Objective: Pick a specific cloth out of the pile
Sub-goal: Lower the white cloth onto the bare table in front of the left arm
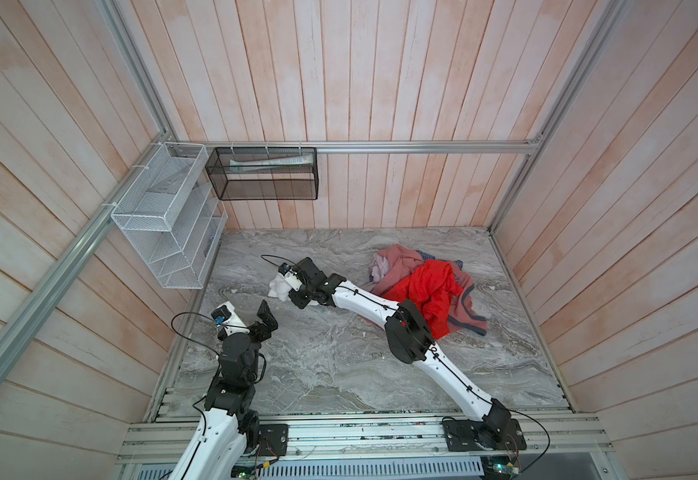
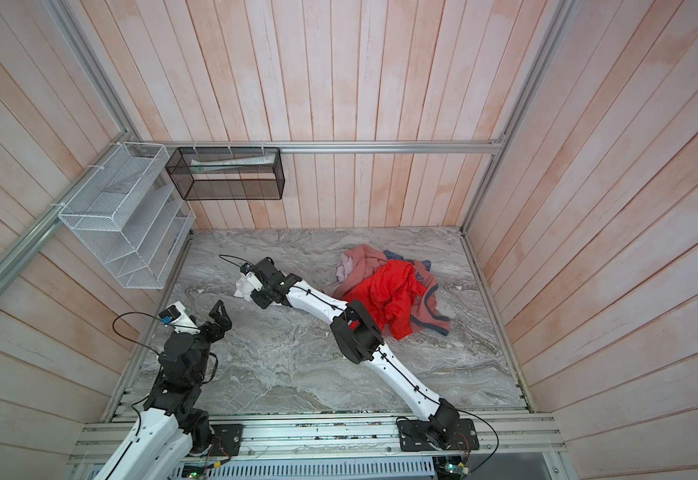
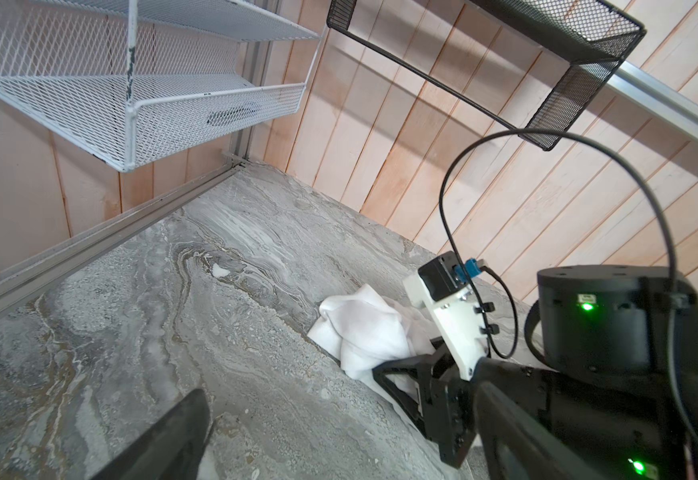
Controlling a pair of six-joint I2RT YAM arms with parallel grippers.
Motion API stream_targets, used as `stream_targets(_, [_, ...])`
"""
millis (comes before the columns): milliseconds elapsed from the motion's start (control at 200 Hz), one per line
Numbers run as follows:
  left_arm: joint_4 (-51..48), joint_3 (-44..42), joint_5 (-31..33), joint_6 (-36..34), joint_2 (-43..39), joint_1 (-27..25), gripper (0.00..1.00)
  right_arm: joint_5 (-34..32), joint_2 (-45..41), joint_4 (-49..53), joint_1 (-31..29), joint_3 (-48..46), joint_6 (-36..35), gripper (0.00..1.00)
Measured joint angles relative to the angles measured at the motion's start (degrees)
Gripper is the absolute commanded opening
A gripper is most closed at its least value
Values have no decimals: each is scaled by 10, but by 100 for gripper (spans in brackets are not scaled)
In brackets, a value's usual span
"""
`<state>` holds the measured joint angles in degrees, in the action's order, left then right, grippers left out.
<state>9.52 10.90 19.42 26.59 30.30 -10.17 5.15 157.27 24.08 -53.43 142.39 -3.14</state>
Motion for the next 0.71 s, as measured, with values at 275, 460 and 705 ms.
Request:
stream_targets(275, [-10,0,6,0,-12,0,100,119,13,-68,11,12,-2,33])
stream_targets(460, [-10,0,6,-2,-6,0,100,166,13,-114,18,12,11,52])
stream_targets(705, [-10,0,6,-7,1,0,100,139,13,-120,20,12,-9,91])
